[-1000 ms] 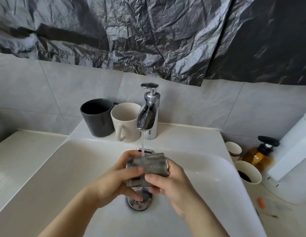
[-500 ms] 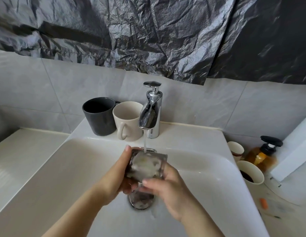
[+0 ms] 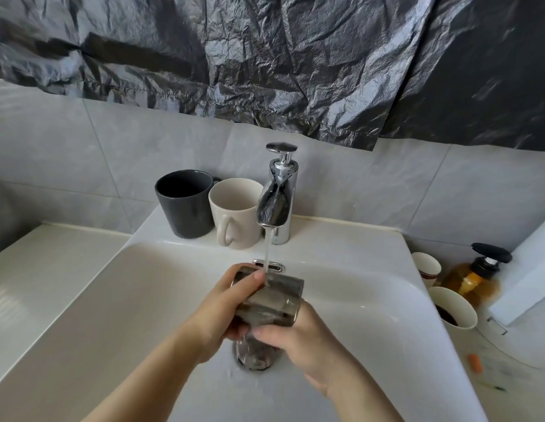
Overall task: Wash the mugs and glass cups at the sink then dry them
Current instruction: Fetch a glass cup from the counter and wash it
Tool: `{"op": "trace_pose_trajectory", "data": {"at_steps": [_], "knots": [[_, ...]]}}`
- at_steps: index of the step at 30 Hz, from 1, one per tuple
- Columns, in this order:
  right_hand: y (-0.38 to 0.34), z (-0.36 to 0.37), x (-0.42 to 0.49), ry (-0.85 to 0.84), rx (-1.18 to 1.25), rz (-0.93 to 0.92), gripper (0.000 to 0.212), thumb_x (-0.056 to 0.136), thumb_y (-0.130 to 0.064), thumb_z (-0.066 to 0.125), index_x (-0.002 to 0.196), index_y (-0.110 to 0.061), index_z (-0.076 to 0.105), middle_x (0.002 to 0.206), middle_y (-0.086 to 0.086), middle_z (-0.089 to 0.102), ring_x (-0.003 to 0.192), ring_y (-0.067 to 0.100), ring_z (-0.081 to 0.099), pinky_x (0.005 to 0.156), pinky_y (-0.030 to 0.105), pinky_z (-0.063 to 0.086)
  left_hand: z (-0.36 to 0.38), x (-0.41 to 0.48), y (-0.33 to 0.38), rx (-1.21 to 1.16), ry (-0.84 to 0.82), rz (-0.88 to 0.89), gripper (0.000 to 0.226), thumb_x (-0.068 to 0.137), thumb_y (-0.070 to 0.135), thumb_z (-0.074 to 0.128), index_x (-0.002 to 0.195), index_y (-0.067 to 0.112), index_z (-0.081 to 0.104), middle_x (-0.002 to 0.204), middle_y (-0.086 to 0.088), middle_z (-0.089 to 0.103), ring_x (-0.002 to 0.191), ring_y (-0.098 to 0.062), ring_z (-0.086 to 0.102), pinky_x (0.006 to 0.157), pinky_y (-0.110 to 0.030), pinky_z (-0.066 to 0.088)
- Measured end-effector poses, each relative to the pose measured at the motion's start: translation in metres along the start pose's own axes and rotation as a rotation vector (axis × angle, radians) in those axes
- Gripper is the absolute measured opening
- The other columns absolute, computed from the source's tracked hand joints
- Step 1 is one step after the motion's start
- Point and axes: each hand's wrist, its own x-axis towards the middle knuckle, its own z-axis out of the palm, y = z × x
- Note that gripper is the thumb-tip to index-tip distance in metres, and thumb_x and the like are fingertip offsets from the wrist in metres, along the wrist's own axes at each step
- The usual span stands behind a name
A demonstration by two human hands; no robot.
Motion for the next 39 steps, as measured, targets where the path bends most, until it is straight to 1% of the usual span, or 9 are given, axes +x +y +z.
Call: {"op": "trace_pose_trajectory", "data": {"at_steps": [6, 10, 13, 16, 19, 25, 30, 36, 39], "knots": [[-0.009, -0.025, 0.001, 0.296, 0.292, 0.067, 0.017, 0.078, -0.004, 0.064, 0.090, -0.015, 0.059, 0.081, 0.004, 0.067, 0.074, 0.020, 0.063, 0.058, 0.025, 0.046, -0.004, 0.003, 0.003, 0.130, 0.223, 0.178, 0.040, 0.067, 0.046, 0.060, 0.101, 0.026, 0.050, 0.075, -0.005, 0.053, 0.050, -0.016, 0.042, 0.040, -0.020, 0.034], [-0.011, -0.024, 0.000, 0.662, 0.000, -0.291, 0.015, 0.072, -0.025, 0.062, 0.083, -0.019, 0.055, 0.076, -0.007, 0.064, 0.071, 0.008, 0.060, 0.061, 0.013, 0.046, -0.011, 0.006, 0.001, 0.320, 0.322, 0.194, 0.045, 0.065, 0.053, 0.057, 0.101, 0.028, 0.048, 0.079, -0.002, 0.055, 0.056, -0.017, 0.044, 0.042, -0.022, 0.038], [-0.006, -0.003, 0.003, 0.473, -0.200, -0.366, 0.024, 0.075, -0.050, 0.049, 0.082, -0.033, 0.064, 0.087, -0.017, 0.069, 0.084, -0.003, 0.061, 0.075, 0.014, 0.045, -0.010, 0.004, -0.005, 0.450, 0.277, 0.221, 0.050, 0.055, 0.059, 0.057, 0.097, 0.033, 0.050, 0.078, 0.001, 0.060, 0.063, -0.018, 0.050, 0.049, -0.029, 0.042], [0.000, 0.002, 0.012, 0.404, -0.273, -0.306, 0.017, 0.091, -0.034, 0.049, 0.088, -0.041, 0.064, 0.109, -0.030, 0.061, 0.109, -0.013, 0.053, 0.093, 0.009, 0.038, -0.001, -0.005, -0.002, 0.526, 0.133, 0.304, 0.050, 0.051, 0.059, 0.053, 0.097, 0.040, 0.053, 0.078, 0.011, 0.065, 0.065, -0.004, 0.056, 0.057, -0.020, 0.043], [-0.003, -0.012, 0.013, 0.436, -0.183, -0.193, 0.033, 0.091, -0.012, 0.053, 0.081, -0.041, 0.065, 0.096, -0.026, 0.068, 0.100, -0.002, 0.060, 0.089, 0.015, 0.045, 0.006, -0.010, 0.003, 0.485, 0.087, 0.307, 0.049, 0.051, 0.062, 0.054, 0.095, 0.040, 0.054, 0.077, 0.027, 0.064, 0.062, 0.005, 0.057, 0.054, -0.013, 0.040], [0.000, 0.003, 0.005, 0.464, -0.586, -0.377, 0.031, 0.071, -0.048, 0.042, 0.098, -0.050, 0.057, 0.096, -0.042, 0.058, 0.099, -0.019, 0.052, 0.087, 0.005, 0.038, -0.006, -0.004, 0.001, 0.417, 0.199, 0.244, 0.043, 0.052, 0.063, 0.059, 0.087, 0.039, 0.054, 0.063, 0.020, 0.060, 0.051, -0.003, 0.049, 0.051, -0.023, 0.038], [0.000, -0.002, 0.017, 0.439, -0.074, -0.043, 0.019, 0.086, -0.030, 0.056, 0.079, -0.039, 0.072, 0.091, -0.014, 0.072, 0.093, 0.010, 0.064, 0.086, 0.031, 0.049, 0.002, -0.010, 0.004, 0.388, 0.085, 0.257, 0.045, 0.052, 0.053, 0.063, 0.094, 0.036, 0.059, 0.071, 0.017, 0.065, 0.054, 0.001, 0.055, 0.046, -0.012, 0.037], [-0.011, -0.010, 0.005, 0.329, 0.424, 0.222, 0.026, 0.089, -0.038, 0.050, 0.086, -0.022, 0.070, 0.086, 0.009, 0.071, 0.070, 0.026, 0.065, 0.061, 0.032, 0.048, 0.017, -0.009, 0.001, -0.070, 0.166, 0.060, 0.021, 0.081, 0.033, 0.064, 0.096, 0.020, 0.055, 0.068, 0.001, 0.059, 0.043, -0.010, 0.047, 0.044, -0.021, 0.033], [-0.006, -0.004, 0.006, 0.327, 0.397, 0.151, 0.014, 0.090, -0.029, 0.052, 0.097, -0.027, 0.064, 0.095, 0.007, 0.070, 0.067, 0.021, 0.061, 0.054, 0.025, 0.042, 0.014, -0.005, 0.003, -0.283, 0.167, -0.012, 0.040, 0.078, 0.039, 0.058, 0.108, 0.014, 0.052, 0.075, -0.011, 0.061, 0.048, -0.018, 0.053, 0.048, -0.026, 0.042]]}}
